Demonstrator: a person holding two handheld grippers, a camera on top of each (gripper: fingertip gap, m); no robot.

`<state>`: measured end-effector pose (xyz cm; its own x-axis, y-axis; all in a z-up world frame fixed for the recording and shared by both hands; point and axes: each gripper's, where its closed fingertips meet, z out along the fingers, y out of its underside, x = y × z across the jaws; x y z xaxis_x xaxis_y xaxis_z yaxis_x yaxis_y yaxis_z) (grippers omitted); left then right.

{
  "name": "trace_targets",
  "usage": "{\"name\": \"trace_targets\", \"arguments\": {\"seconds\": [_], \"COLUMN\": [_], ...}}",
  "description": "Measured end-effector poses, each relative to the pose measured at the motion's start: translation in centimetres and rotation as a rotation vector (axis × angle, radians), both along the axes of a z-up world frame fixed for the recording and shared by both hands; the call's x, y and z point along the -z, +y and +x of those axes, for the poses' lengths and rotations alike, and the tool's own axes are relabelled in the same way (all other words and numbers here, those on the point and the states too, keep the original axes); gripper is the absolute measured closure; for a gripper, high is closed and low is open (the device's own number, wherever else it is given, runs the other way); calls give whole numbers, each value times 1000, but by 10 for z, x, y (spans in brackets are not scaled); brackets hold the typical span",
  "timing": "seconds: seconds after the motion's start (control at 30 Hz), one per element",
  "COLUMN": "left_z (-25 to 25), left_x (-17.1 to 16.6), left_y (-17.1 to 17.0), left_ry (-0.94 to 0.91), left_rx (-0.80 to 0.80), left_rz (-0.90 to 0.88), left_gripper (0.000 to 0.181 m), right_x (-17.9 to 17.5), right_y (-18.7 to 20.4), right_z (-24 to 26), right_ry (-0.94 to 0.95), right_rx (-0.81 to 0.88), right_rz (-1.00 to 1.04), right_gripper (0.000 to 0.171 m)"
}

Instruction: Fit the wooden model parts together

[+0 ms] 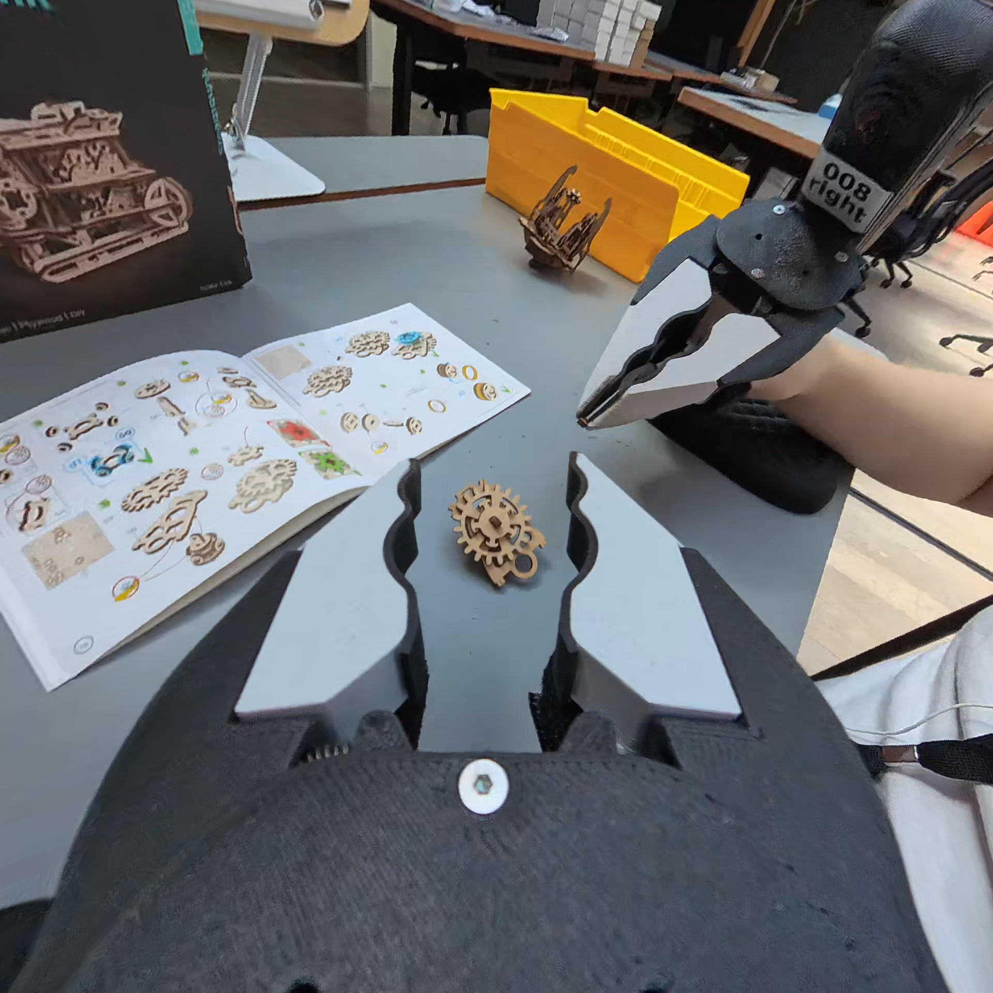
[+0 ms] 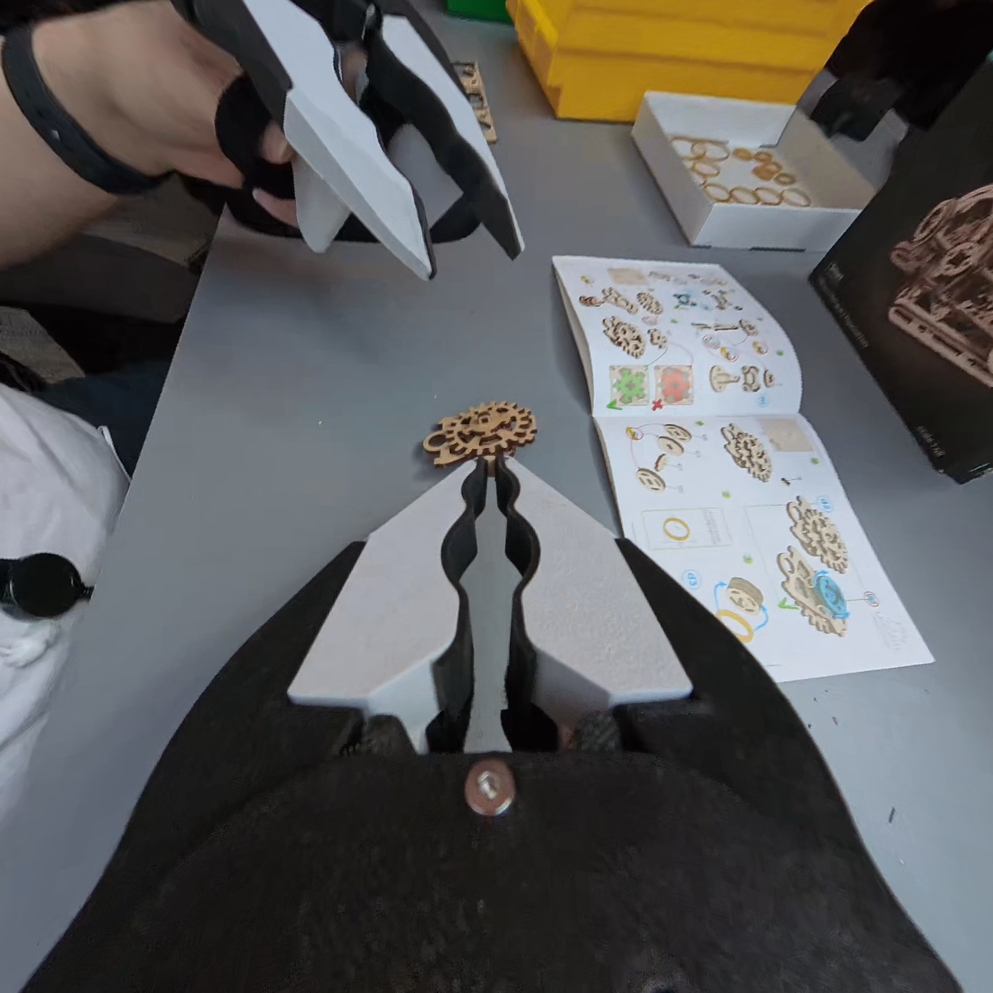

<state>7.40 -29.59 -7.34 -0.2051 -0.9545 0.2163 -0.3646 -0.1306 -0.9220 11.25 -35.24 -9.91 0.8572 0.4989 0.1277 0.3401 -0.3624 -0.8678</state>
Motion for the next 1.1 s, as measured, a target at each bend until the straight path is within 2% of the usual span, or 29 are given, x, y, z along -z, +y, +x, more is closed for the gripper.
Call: {"name": "trace_targets", "arguments": {"seconds": [0.13,0.23,0.3,0.47,0.6,0.7,0.8,0.9,0.97,1.03,1.1], "left_z": [25,40,50,69,77,78,75,76,77,79,86], "left_x": [-14,-14,-11,-17,-25,-42,-48,-38,-27,-21,-17], "left_y": [-17,-27,-28,-34,-19,-13,-14,-18,-17,-12,0], "left_ry": [-117,-150,-147,-119,-91,-89,-88,-97,-146,-200,-218], "left_rx": [105,168,189,276,273,330,462,592,652,650,585], "left_rz": [85,223,256,66,125,211,306,420,529,514,409], "left_gripper": [129,141,152,157,157,155,154,155,168,173,155], "right_x": [-17,-23,-37,-42,-39,-36,-46,-48,-42,-49,-58], "right_y": [-1,-4,-6,-10,-8,-2,7,20,27,38,45], "right_z": [23,34,41,59,58,59,58,62,62,69,71], "right_ry": [127,324,389,325,251,273,413,467,481,504,571], "right_rx": [105,159,169,227,222,231,180,148,126,171,193], "right_rz": [128,144,191,253,261,225,140,13,-90,-72,-70], "right_gripper": [169,169,169,169,169,169,169,169,169,169,169]}}
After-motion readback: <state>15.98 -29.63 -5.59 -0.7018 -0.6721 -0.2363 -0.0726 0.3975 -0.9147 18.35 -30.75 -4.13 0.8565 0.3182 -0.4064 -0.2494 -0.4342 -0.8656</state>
